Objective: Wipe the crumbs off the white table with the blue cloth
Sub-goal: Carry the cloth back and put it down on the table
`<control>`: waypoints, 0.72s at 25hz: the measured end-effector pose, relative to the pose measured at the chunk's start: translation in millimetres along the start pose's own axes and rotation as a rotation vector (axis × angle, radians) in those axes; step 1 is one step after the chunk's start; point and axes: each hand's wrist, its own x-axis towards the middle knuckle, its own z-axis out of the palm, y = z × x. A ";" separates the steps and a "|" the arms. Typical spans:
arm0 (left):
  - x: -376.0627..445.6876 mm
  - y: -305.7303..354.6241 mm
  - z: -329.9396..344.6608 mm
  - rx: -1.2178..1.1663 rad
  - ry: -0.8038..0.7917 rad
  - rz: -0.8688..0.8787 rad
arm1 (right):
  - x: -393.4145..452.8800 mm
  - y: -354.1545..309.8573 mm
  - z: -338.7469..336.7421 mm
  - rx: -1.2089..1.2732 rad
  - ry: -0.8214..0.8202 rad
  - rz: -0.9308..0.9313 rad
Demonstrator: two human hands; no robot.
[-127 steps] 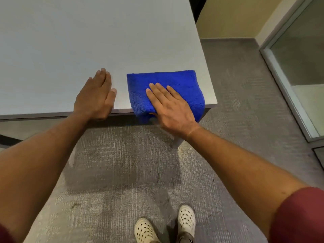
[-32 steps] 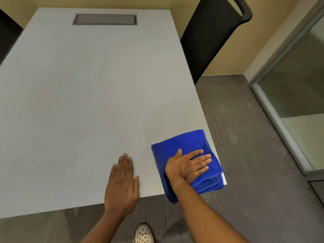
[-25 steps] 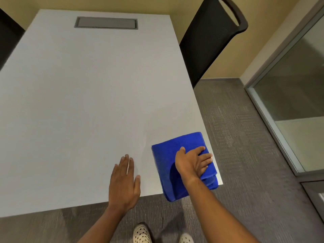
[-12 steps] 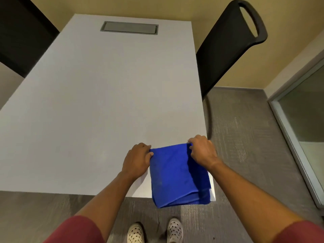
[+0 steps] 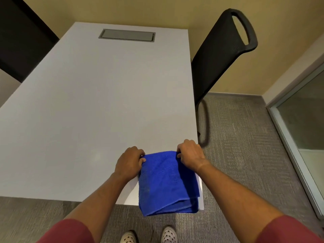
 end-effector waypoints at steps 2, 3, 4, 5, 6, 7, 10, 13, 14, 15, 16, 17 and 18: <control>-2.1 0.9 -1.2 -0.015 0.007 -0.014 | -4.0 -1.9 -0.9 0.006 0.019 -0.007; -2.8 1.1 -2.7 -0.027 0.011 -0.015 | -6.0 -2.7 -3.0 0.011 0.028 -0.013; -3.7 1.2 -5.6 -0.040 0.015 -0.011 | -8.3 -3.1 -7.0 0.028 0.027 -0.016; -5.0 1.3 -9.4 -0.051 0.019 -0.008 | -10.4 -3.1 -12.0 0.053 0.015 -0.015; -6.1 1.8 -14.3 -0.061 0.023 -0.005 | -12.2 -2.4 -18.1 0.080 -0.002 -0.013; -6.9 2.6 -20.0 -0.066 0.026 0.000 | -13.9 -1.3 -24.9 0.106 -0.020 -0.013; -10.1 7.0 -40.2 -0.067 0.027 0.026 | -20.3 1.4 -47.7 0.155 -0.071 -0.055; -11.5 14.0 -61.8 -0.062 0.026 0.053 | -25.2 1.5 -71.9 0.155 -0.091 -0.103; -12.1 16.3 -70.4 -0.064 0.024 0.062 | -27.5 1.5 -80.5 0.156 -0.092 -0.113; -12.4 18.6 -78.5 -0.065 0.023 0.071 | -29.4 1.7 -88.1 0.160 -0.093 -0.121; -12.7 20.6 -86.9 -0.064 0.023 0.078 | -31.2 1.8 -95.2 0.168 -0.090 -0.128; -13.6 22.8 -95.5 -0.062 0.026 0.084 | -33.0 1.3 -102.6 0.177 -0.083 -0.135; -14.5 24.7 -103.7 -0.061 0.031 0.087 | -34.7 0.7 -109.7 0.184 -0.074 -0.142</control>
